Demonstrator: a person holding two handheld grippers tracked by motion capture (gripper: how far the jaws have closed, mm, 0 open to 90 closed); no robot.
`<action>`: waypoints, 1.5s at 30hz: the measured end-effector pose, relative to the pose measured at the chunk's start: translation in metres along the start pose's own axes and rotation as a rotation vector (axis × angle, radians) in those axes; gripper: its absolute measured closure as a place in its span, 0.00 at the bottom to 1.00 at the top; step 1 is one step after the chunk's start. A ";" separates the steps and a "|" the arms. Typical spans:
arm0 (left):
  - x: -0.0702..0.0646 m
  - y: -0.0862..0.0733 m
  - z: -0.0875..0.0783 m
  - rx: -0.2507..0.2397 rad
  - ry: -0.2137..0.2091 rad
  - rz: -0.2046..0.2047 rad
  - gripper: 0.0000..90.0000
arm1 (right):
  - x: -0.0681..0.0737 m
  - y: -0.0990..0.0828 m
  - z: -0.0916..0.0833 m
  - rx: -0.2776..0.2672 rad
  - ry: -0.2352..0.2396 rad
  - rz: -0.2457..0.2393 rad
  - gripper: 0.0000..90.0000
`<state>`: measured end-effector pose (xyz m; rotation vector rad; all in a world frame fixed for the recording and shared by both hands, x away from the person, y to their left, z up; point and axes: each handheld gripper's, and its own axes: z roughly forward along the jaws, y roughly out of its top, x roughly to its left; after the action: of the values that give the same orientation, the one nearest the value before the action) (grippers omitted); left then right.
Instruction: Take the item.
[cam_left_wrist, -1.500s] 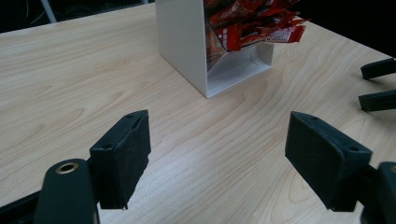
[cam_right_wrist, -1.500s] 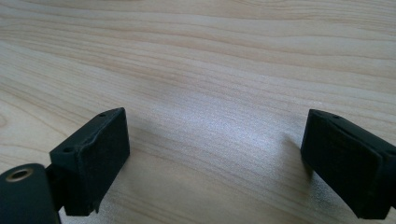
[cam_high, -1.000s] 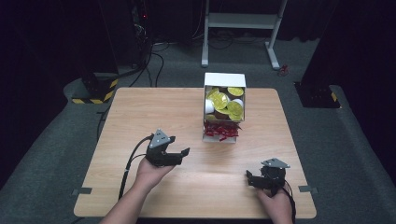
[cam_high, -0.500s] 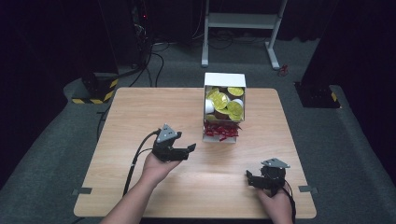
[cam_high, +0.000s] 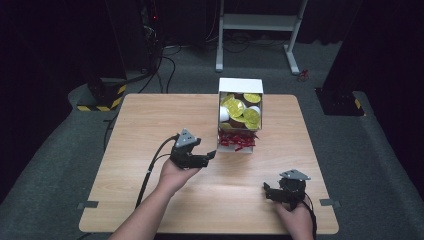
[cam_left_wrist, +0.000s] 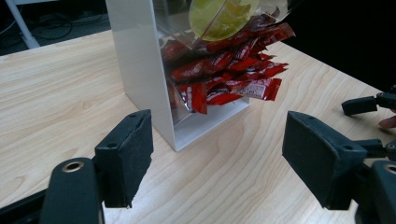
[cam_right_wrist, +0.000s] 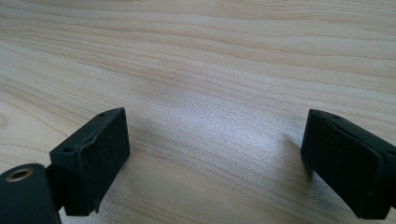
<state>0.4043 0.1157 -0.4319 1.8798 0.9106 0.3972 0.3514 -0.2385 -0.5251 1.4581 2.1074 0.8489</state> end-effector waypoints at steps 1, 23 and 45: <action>0.000 0.001 0.002 0.001 0.001 0.007 0.28 | 0.000 0.000 0.000 0.000 0.000 -0.001 0.09; -0.006 0.021 0.030 0.012 0.020 0.016 0.30 | 0.000 0.000 0.000 0.000 0.002 -0.002 0.09; -0.005 0.027 0.063 0.018 0.046 0.026 0.52 | 0.000 0.000 0.000 0.000 0.004 -0.003 0.09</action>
<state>0.4510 0.0655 -0.4377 1.9076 0.9238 0.4516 0.3513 -0.2390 -0.5250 1.4538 2.1126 0.8511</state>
